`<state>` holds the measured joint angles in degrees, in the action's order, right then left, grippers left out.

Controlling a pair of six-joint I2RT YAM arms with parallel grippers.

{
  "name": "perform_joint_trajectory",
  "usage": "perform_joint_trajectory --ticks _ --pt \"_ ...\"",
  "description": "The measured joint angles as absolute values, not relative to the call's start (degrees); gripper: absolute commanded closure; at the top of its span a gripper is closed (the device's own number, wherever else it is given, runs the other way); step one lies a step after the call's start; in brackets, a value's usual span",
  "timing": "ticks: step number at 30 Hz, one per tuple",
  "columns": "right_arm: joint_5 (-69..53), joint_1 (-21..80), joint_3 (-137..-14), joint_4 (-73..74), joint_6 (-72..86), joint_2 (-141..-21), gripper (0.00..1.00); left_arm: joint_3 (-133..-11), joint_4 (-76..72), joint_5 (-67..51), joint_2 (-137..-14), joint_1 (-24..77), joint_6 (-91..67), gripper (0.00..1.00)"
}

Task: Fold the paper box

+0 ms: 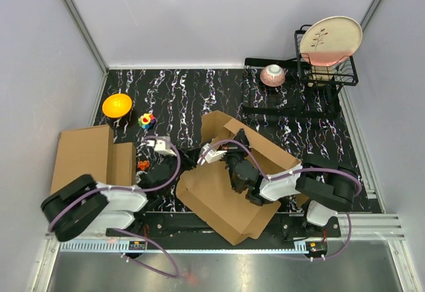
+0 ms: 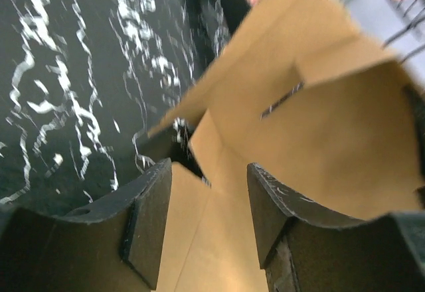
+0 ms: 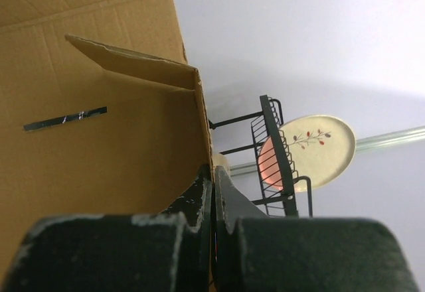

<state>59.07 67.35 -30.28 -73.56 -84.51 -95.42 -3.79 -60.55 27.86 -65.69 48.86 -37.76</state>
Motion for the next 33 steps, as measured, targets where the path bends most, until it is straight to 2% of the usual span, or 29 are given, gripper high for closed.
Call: perform_joint_trajectory --ticks 3,7,10,17,33 --pt "59.1 67.4 -30.3 -71.9 -80.9 -93.4 1.0 -4.8 -63.3 22.8 -74.8 48.9 -39.7 0.51" --pt "59.0 67.4 -30.3 -66.0 -75.3 -88.4 1.0 -4.3 -69.5 19.4 -88.6 48.9 -43.2 0.6" --pt "59.0 67.4 -30.3 -62.8 -72.4 -86.3 1.0 -4.8 -73.2 19.1 -96.6 48.9 -47.1 0.6" --pt "59.0 67.4 -30.3 -59.9 -70.1 -86.3 1.0 -7.3 -74.2 19.1 -99.1 48.9 -49.7 0.51" --pt "58.8 67.4 -30.3 -59.9 -68.9 -87.1 1.0 -15.9 -73.4 19.3 -100.7 48.9 -47.4 0.48"
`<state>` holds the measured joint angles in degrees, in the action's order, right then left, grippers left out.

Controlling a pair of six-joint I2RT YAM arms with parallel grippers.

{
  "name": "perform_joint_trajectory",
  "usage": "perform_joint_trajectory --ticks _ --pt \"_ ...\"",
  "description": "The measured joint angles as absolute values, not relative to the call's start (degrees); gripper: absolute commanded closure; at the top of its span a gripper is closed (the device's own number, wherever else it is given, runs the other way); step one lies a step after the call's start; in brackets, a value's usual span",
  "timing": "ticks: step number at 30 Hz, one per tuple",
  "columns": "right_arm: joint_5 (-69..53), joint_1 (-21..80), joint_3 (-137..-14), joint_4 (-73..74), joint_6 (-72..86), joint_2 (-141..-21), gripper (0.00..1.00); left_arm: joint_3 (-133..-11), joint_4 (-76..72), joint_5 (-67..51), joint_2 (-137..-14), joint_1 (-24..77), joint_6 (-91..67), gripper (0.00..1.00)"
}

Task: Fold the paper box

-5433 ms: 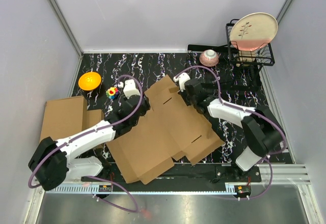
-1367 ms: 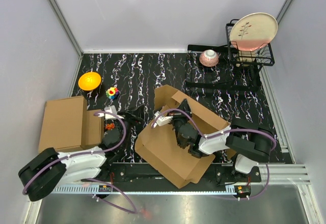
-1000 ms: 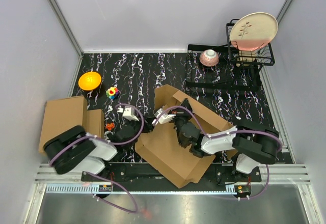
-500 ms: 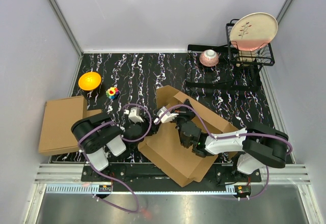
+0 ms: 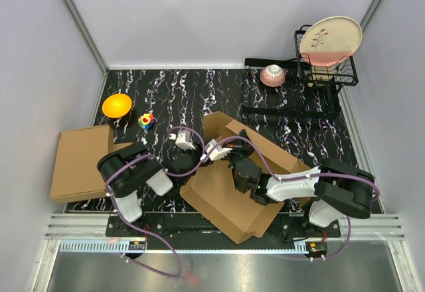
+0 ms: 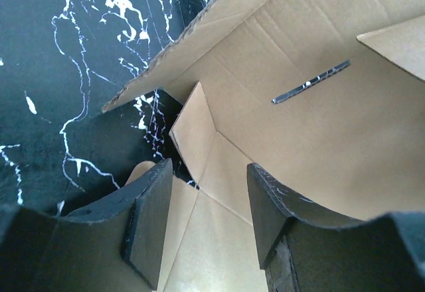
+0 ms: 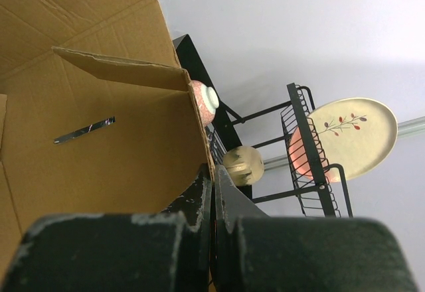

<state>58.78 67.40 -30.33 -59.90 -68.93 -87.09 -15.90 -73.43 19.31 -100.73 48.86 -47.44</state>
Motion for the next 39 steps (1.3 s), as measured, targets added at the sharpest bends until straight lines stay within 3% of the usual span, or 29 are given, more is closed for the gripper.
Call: perform_joint_trajectory --ticks 13,28,39 --pt "58.8 67.4 -30.7 -59.0 -67.7 -87.1 1.0 -22.5 -73.4 20.6 -108.5 47.9 -46.9 0.5" --pt "58.9 67.4 -30.9 -58.5 -67.2 -87.1 1.0 -26.3 -73.5 17.9 -111.9 46.8 -38.9 0.84" --pt "58.9 67.4 -31.0 -58.5 -66.7 -87.2 1.0 -25.7 -75.5 18.1 -110.9 51.9 -25.9 0.87"
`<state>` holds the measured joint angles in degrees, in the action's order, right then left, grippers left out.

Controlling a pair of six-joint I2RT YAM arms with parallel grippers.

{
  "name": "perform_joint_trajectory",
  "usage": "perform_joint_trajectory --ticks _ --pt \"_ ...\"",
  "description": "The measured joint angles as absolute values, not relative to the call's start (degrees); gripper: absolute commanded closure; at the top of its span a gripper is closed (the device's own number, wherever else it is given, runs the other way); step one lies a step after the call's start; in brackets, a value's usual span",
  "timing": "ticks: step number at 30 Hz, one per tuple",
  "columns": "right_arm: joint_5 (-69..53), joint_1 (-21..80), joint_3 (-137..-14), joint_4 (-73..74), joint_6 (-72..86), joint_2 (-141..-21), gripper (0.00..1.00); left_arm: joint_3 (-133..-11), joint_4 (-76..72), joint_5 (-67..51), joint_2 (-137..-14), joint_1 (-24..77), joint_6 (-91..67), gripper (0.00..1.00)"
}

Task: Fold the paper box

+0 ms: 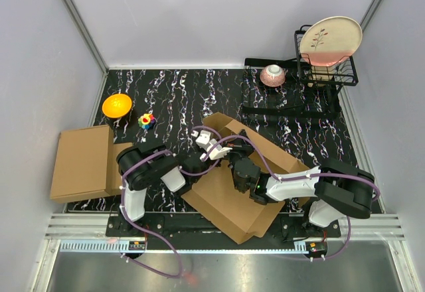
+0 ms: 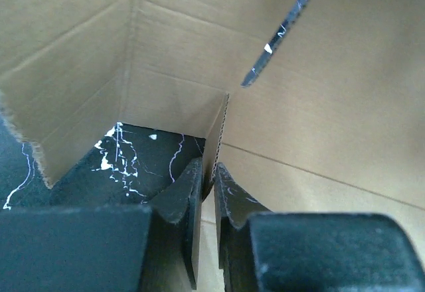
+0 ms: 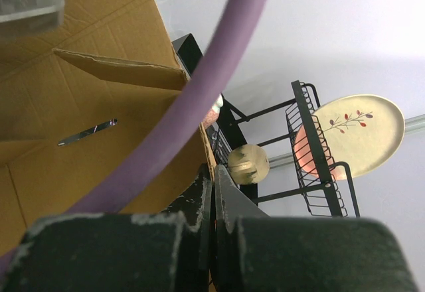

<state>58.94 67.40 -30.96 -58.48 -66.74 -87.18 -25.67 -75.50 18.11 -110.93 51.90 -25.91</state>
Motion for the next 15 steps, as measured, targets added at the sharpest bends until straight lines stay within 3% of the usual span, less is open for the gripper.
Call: perform_joint_trajectory --ticks 7,9,10,15 --pt "59.0 67.4 -31.0 -58.5 -66.6 -87.2 1.0 -25.7 -75.5 19.4 -110.7 54.8 -20.5 0.75" --pt "59.0 67.5 -31.0 -58.5 -66.6 -87.2 1.0 -25.7 -75.5 19.9 -110.7 55.6 -20.1 0.66" --pt "59.0 67.5 -31.0 -58.5 -66.6 -87.2 1.0 -25.7 -75.5 20.0 -110.7 55.9 -20.0 0.57" --pt "59.0 67.7 -31.0 -58.4 -66.5 -87.2 1.0 -21.8 -74.1 21.3 -106.5 56.9 -17.9 0.41"
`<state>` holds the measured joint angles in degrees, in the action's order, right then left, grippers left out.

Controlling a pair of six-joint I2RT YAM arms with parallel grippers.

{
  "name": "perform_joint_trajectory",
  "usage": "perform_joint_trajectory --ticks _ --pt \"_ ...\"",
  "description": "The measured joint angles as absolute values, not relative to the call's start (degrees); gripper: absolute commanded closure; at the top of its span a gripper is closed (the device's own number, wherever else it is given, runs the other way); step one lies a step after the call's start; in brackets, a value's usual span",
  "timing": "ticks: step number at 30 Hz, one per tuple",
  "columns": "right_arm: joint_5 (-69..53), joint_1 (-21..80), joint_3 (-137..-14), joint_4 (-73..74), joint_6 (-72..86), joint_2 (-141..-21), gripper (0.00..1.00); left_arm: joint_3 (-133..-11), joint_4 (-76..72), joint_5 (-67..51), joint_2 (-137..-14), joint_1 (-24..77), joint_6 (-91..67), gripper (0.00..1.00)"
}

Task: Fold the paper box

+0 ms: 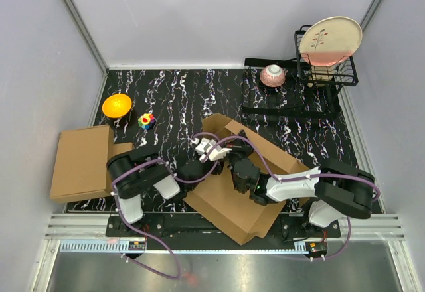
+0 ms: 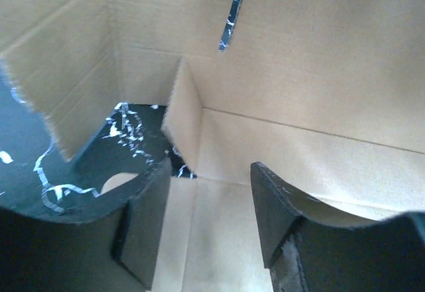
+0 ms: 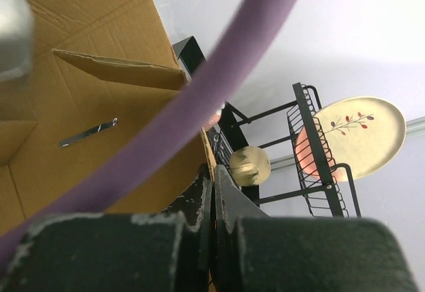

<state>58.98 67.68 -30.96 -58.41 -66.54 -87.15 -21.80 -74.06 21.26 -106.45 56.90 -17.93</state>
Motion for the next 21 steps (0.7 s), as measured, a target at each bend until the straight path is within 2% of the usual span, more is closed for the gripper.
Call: perform_joint_trajectory --ticks 11,21 --pt "55.6 68.8 -31.5 -58.2 -66.2 -87.2 1.0 -7.0 -70.5 27.4 -82.8 58.5 -13.3 0.39" --pt "54.5 67.9 -32.0 -58.4 -64.4 -87.7 1.0 -10.8 -69.1 34.7 -59.1 58.8 -10.7 0.37"
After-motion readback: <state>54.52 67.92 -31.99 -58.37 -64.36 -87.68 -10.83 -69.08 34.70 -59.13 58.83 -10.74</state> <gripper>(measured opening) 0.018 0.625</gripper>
